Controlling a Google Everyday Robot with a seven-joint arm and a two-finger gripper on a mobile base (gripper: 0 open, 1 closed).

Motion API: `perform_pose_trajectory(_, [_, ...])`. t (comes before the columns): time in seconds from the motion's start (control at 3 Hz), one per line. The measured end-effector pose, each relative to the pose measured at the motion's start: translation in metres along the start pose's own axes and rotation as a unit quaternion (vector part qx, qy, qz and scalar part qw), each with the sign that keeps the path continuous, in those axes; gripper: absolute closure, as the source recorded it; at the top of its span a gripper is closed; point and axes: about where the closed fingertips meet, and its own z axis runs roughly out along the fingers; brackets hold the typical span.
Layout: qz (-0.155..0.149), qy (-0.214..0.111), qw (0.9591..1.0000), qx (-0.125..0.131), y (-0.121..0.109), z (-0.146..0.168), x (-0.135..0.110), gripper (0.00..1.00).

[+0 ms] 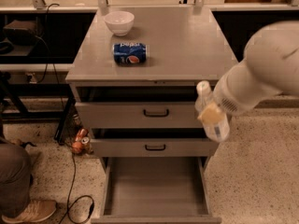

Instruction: Place blue plastic bottle into bottom drawer

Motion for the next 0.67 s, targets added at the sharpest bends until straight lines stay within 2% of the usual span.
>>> perform_pose_trajectory(0.33, [-0.005, 0.028, 0.9994, -0.021, 0.024, 0.0196, 0.0239, 1.0])
perform_pose_trajectory(0.67, [-0.005, 0.028, 0.9994, -0.021, 0.024, 0.0198, 0.024, 1.0])
